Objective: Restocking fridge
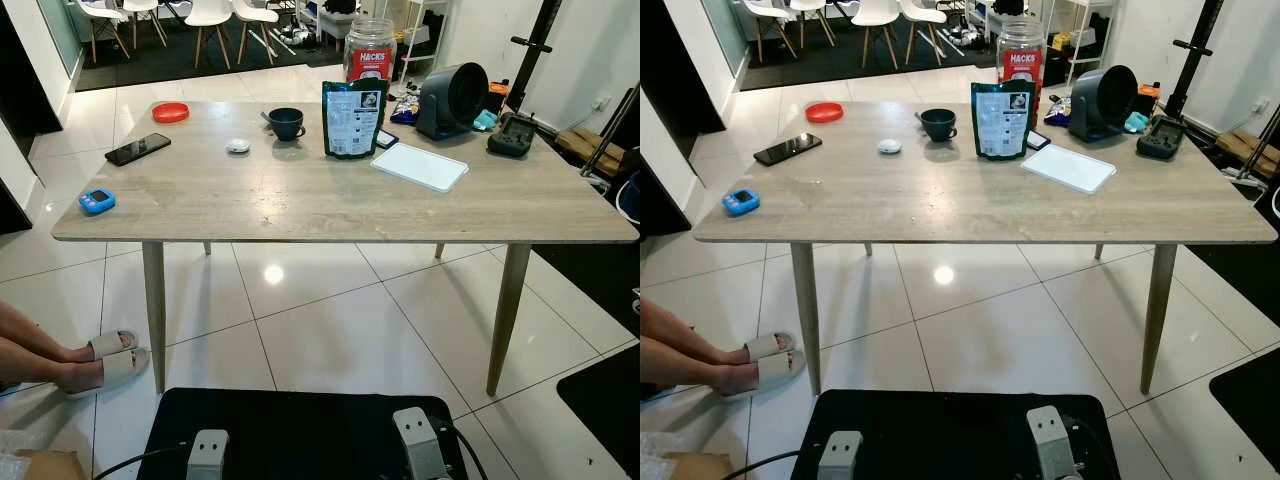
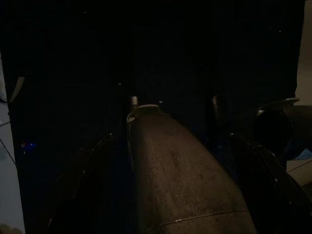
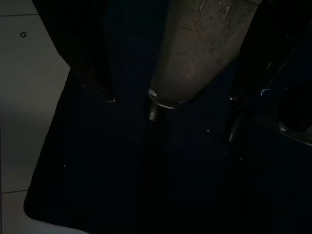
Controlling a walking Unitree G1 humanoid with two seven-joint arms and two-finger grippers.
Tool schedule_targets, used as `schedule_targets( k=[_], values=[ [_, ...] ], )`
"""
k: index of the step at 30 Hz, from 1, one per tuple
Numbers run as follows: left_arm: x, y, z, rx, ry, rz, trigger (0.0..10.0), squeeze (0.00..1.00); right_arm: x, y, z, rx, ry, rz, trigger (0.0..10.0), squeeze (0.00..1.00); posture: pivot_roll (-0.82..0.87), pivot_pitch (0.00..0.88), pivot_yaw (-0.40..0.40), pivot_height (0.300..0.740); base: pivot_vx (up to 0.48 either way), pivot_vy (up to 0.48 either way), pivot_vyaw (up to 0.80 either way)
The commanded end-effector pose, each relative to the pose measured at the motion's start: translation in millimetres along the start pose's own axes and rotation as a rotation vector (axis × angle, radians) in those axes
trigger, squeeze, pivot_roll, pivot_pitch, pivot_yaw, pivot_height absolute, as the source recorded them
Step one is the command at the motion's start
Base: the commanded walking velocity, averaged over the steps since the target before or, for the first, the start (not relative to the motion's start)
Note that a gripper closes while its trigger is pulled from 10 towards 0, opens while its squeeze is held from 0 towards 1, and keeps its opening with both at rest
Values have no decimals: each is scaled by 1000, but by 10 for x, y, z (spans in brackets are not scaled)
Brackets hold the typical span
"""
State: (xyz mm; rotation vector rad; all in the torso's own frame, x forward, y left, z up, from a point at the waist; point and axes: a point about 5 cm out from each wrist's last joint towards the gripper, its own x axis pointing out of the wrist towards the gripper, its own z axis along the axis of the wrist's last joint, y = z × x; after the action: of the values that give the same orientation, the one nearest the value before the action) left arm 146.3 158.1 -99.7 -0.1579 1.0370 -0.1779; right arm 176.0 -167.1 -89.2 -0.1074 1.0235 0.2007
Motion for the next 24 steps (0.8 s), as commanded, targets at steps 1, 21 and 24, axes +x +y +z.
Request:
schedule_targets(
  k=[1, 21, 24],
  values=[
    [-1, -20, -50, 0, 24, -3, 10000, 0, -2, 2, -30, 2, 17, 0, 10000, 0, 38, 0, 7, 740, 0, 0, 0],
    [-11, -41, -133, -10, 45, -5, 10000, 0, -2, -2, -24, -3, 18, 1, 10000, 0, 37, 0, 5, 740, 0, 0, 0],
    [-10, -41, -132, -9, 45, -5, 10000, 0, -2, -1, -25, -2, 18, 1, 10000, 0, 37, 0, 6, 740, 0, 0, 0]
  ],
)
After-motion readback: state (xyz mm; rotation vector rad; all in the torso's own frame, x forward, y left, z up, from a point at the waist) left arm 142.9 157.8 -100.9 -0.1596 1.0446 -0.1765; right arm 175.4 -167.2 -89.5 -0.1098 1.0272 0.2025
